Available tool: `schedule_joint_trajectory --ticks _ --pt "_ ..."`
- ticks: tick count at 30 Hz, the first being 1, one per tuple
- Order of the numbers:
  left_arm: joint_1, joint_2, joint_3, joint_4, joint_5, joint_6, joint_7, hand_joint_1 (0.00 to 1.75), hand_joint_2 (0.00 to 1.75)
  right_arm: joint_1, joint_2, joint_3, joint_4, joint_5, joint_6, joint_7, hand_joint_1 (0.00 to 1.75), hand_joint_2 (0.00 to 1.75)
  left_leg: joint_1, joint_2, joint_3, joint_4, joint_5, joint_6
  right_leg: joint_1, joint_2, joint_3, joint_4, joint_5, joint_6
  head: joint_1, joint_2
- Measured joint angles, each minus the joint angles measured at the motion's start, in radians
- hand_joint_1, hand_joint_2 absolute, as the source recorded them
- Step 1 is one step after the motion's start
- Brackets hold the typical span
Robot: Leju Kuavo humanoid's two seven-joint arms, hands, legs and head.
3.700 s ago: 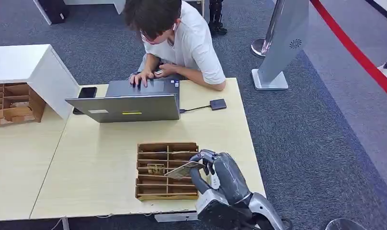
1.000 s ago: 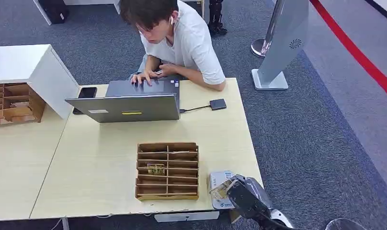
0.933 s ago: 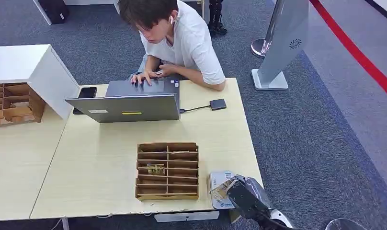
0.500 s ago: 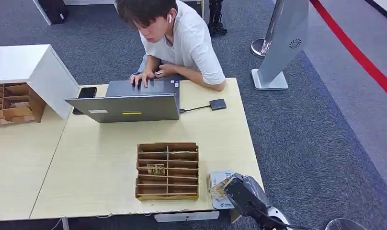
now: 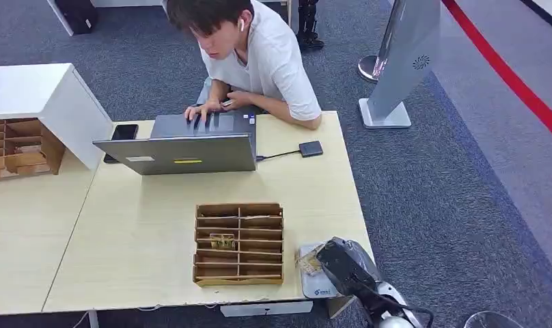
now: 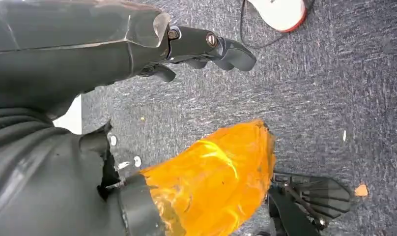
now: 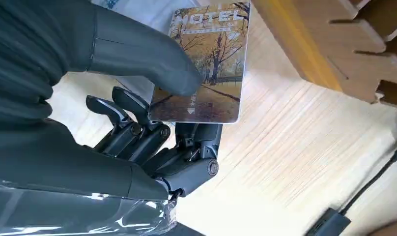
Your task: Pass the card to the sensor for recognition and then transmit it.
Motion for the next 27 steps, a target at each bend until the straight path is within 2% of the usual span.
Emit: schedule_joint_trajectory --ticks 27 --pt "-0.006 0.0 -0.001 0.0 -0.005 -0.004 0.005 0.0 0.0 -0.015 0.033 -0.024 0.063 0.122 -0.018 0.063 1.75 1.75 0.0 0.0 0.0 0.0 0.0 0.0 0.0 0.0 0.0 0.0 0.0 0.0 0.0 0.0"
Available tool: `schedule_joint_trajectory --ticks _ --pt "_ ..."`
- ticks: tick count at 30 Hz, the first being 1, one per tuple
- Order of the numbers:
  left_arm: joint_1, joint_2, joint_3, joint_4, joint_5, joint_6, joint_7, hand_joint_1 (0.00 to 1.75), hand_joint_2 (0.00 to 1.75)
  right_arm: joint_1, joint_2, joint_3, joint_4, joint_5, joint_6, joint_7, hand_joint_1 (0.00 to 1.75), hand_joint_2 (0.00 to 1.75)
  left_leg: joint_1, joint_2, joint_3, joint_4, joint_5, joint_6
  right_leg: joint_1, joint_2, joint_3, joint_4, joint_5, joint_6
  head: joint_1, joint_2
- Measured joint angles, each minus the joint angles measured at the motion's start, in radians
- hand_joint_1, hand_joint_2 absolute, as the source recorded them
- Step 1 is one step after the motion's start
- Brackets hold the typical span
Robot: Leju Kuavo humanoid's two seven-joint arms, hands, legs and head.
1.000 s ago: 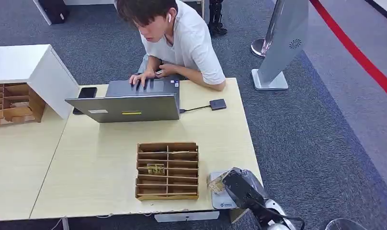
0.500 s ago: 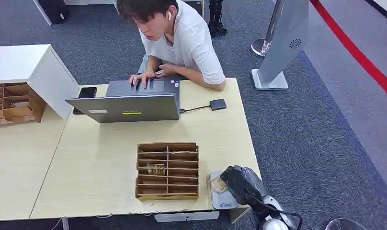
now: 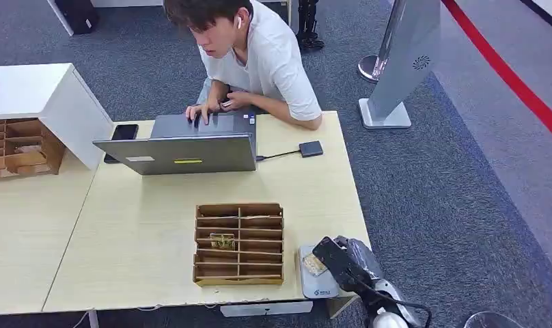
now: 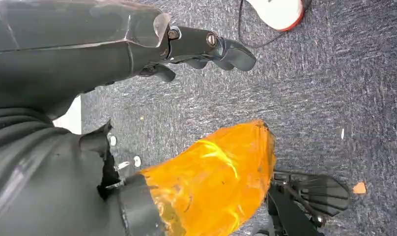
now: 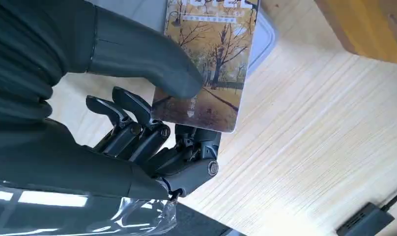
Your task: Pass the card to the sensor for recognition and then transmit it.
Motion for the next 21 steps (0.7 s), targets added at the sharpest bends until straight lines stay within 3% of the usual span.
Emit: schedule_joint_trajectory --ticks 21 --pt "0.0 -0.001 -0.005 0.0 -0.003 -0.004 0.01 0.0 0.0 0.001 0.052 -0.039 0.047 0.097 0.001 0.034 1.75 1.75 0.0 0.0 0.001 0.0 0.0 0.0 0.0 0.0 0.001 0.0 0.0 0.0 0.0 0.0"
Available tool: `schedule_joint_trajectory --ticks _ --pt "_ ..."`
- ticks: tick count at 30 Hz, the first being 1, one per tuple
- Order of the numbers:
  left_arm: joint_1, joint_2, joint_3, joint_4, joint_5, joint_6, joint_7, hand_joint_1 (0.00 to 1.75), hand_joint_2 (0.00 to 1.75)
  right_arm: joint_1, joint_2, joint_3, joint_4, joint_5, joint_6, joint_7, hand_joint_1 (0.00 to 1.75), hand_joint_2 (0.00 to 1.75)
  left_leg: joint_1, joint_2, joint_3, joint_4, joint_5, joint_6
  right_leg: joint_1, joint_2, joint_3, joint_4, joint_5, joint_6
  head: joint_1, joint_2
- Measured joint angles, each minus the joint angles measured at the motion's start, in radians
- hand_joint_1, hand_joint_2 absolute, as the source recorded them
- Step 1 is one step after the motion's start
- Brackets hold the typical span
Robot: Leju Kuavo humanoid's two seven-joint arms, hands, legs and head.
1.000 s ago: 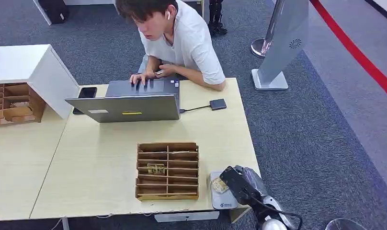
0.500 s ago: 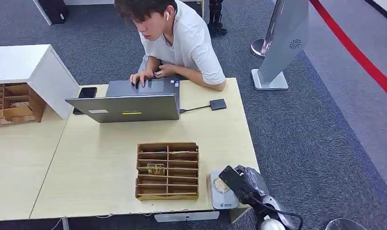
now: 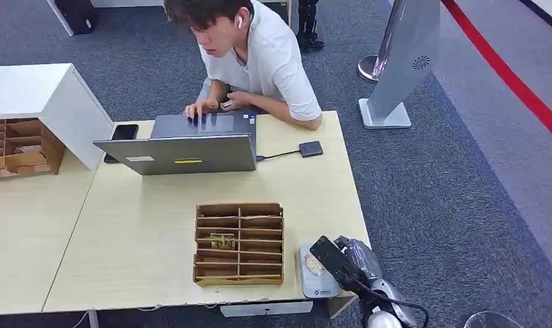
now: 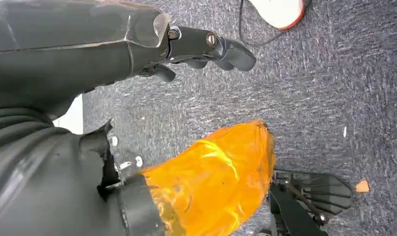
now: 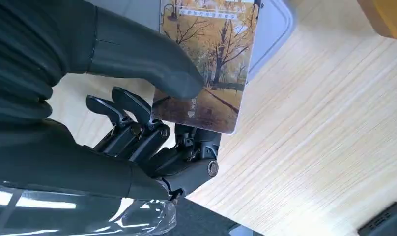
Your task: Pass the card to the sensor for recognition and then transmit it.
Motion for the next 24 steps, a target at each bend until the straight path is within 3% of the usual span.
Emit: schedule_joint_trajectory --ticks 24 --pt "0.0 0.0 0.0 0.0 0.0 -0.002 0.002 0.0 0.0 -0.001 0.018 -0.003 0.014 0.008 0.0 0.003 1.75 1.75 0.0 0.0 0.003 0.0 0.0 0.0 0.0 0.0 0.003 0.0 0.0 0.0 0.0 0.0"
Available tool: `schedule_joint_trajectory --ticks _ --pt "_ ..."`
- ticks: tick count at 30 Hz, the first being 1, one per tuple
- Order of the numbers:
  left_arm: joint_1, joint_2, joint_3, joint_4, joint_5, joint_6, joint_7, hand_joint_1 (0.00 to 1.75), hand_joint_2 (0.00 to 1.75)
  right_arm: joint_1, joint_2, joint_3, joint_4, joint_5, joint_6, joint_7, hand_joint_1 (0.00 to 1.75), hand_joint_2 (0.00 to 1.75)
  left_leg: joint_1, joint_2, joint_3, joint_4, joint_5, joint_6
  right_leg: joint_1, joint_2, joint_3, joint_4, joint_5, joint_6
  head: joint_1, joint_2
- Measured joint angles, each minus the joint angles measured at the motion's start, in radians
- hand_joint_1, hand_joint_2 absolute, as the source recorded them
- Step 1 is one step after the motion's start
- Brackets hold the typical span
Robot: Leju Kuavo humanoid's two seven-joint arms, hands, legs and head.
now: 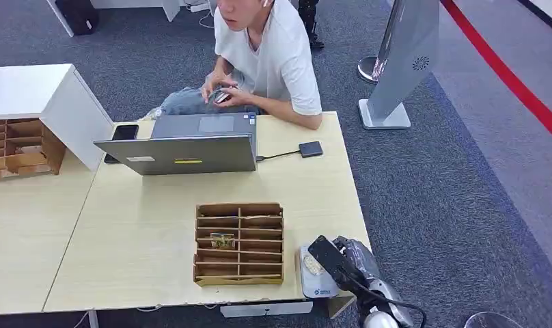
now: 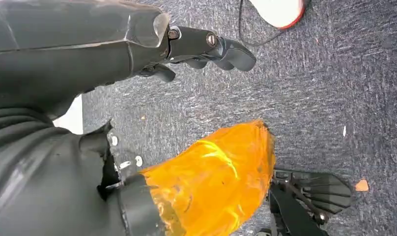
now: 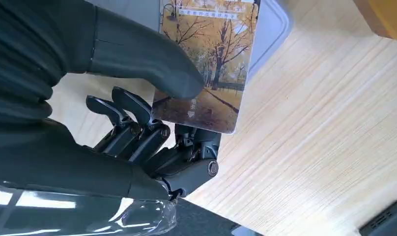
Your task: Pass the card to the sensor for recognition and then transmit it.
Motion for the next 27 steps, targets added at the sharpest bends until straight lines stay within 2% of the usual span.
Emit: schedule_joint_trajectory --ticks 27 --pt "0.0 0.0 0.0 0.0 0.001 -0.003 0.0 0.0 0.0 0.0 0.007 -0.01 0.001 0.016 0.002 -0.006 1.75 1.75 0.0 0.0 0.001 0.0 0.0 0.0 0.0 0.0 0.001 0.0 0.0 0.0 0.0 0.0"
